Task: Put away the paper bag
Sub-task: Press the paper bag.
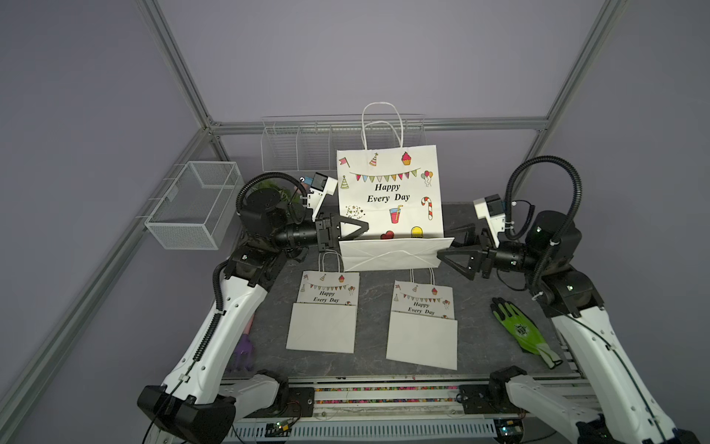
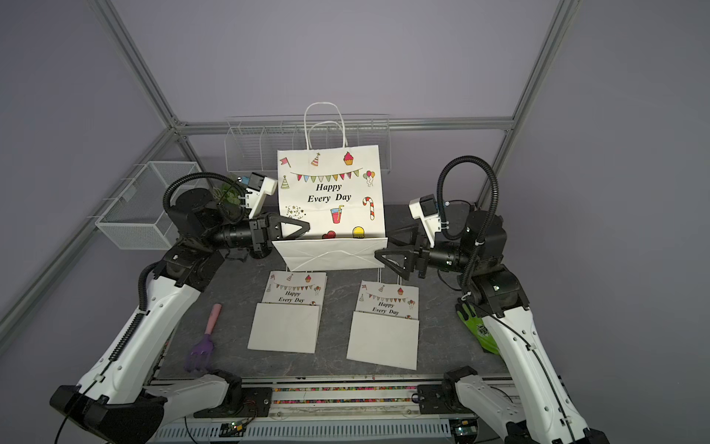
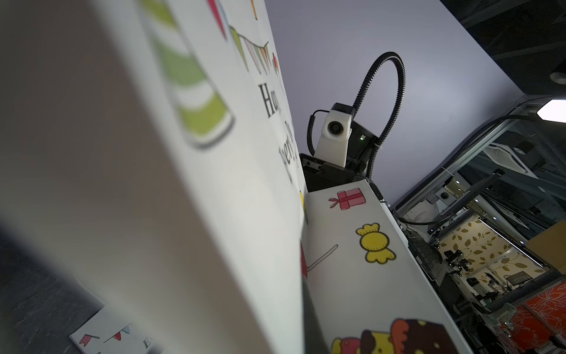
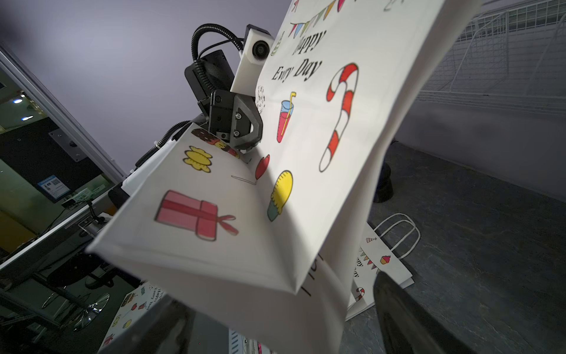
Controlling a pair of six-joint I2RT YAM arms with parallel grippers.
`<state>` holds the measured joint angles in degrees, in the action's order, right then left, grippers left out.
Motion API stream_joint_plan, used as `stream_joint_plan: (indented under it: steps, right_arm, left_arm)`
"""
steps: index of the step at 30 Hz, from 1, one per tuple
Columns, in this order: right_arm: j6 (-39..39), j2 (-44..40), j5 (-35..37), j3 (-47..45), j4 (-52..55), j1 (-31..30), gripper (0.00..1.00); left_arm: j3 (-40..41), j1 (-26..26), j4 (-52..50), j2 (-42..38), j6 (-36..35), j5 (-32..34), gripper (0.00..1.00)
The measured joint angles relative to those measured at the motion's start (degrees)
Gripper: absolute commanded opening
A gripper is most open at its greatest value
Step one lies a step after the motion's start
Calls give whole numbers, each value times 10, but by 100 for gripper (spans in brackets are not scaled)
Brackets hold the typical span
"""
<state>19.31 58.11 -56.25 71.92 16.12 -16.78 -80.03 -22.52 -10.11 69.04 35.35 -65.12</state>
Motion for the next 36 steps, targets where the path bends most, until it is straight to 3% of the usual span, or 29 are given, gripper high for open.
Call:
stream_joint_plan:
  steps: [11,13,18,21,31,33,35,36]
  right_arm:
    - [34,54,-13,23,-84,-48,89]
    - [40,54,-19,24,-93,-49,98]
    - [54,54,-35,28,-116,-52,63]
    - [58,54,-40,32,-118,-55,48]
    - [43,60,-42,40,-92,-63,18]
    - [39,60,-40,40,-86,-63,12]
    - [33,60,-37,42,-75,-64,7]
    - [28,60,-35,43,-65,-64,7]
  left_arm:
    - [0,-20,4,-2,6,-11,0]
    - [1,-20,4,-2,6,-14,0]
    - [9,-21,4,-2,6,-21,0]
    - [12,-21,4,-2,6,-22,0]
    - [12,-21,4,-2,3,-23,0]
    - [12,-22,3,-2,0,-23,17]
    - [12,-23,5,-2,-5,-20,50]
    - [12,-23,4,-2,-4,-17,74]
